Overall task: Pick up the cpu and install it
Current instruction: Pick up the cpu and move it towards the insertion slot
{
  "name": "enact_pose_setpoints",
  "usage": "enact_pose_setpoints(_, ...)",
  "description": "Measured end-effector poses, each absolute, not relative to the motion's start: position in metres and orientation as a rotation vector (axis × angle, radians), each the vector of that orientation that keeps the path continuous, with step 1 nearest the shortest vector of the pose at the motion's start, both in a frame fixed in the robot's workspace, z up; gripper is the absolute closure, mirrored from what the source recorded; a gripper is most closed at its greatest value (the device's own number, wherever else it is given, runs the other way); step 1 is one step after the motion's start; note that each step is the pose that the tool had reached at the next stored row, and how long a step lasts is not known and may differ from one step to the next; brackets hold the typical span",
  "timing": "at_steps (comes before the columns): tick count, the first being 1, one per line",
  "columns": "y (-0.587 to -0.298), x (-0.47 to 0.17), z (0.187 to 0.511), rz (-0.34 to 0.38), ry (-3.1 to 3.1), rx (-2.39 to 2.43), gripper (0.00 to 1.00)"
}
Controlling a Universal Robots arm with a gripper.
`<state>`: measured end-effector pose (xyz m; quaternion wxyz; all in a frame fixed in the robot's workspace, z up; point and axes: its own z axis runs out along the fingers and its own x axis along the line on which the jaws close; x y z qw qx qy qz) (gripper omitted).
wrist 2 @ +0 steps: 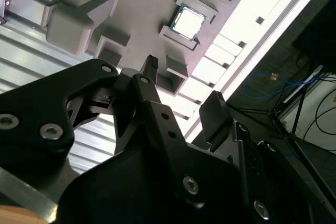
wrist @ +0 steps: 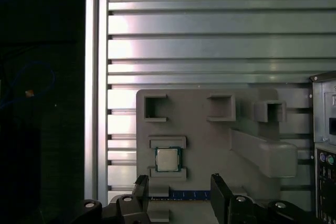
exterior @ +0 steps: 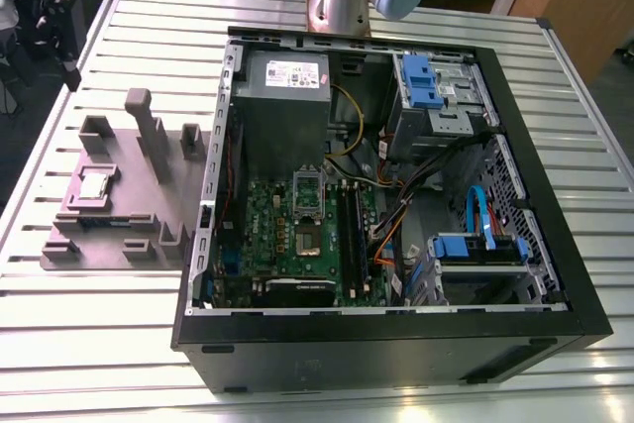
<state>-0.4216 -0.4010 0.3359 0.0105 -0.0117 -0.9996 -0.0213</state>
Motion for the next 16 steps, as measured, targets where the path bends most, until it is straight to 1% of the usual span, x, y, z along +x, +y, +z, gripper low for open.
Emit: enact_pose_setpoints(16, -0.4025, -0.4216, 0.3302, -0.066, -3.12, -0.037, 0.41)
